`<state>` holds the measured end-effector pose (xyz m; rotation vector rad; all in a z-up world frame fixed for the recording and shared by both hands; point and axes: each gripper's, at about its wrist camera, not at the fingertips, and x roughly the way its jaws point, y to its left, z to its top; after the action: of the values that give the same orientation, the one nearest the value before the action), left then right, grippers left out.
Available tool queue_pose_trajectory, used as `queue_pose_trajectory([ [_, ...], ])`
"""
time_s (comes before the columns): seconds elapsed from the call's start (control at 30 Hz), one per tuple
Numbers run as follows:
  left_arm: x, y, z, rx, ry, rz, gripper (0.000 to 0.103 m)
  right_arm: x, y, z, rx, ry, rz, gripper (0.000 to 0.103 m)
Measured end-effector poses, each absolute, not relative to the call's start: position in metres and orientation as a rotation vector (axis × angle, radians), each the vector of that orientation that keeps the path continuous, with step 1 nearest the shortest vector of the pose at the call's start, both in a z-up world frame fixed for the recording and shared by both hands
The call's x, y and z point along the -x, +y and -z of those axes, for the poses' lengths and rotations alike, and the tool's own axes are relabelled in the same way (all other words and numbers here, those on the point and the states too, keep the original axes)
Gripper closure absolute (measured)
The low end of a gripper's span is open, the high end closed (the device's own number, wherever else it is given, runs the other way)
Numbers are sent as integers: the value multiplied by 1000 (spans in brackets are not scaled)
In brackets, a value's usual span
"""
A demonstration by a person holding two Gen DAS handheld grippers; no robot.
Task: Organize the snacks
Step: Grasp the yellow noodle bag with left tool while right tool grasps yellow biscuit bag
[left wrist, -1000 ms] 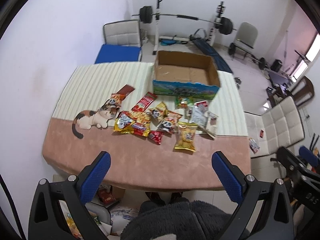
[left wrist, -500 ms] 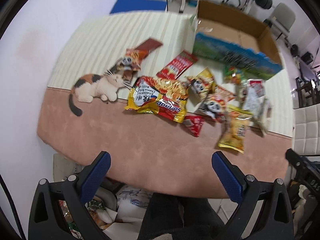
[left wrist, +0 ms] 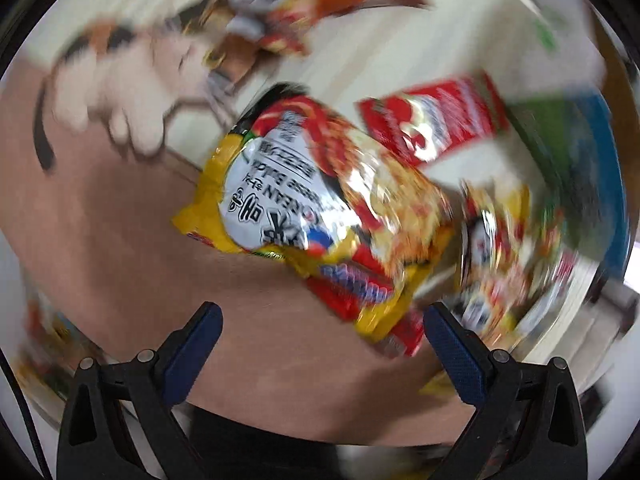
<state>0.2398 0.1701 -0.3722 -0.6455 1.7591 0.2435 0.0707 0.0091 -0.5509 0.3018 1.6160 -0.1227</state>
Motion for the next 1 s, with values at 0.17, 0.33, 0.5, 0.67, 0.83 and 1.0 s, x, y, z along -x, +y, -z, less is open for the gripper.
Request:
queue_pose_trajectory([
  [0.17,-260,190,367,778,1662,-425,1,-77,10,559,-324,1623,165,0],
  [0.33,-291,181,380,669,1689,-511,1,-96,22,557,-301,1600,212,0],
  [0.5,-298,159,390,432,1733,-496,1,-104,37,543,-220,1565,201,0],
  [0.67,-260,139,376,257,1733,-431,1,-98,44,540,-200,1576,192,0],
  [0.83,-202,123,368,104,1728,-368,1,-79,39,544,-194,1597,179,0],
  [1.0,-138,134,366,93,1744,-350,0,-58,39,537,-167,1601,175,0],
])
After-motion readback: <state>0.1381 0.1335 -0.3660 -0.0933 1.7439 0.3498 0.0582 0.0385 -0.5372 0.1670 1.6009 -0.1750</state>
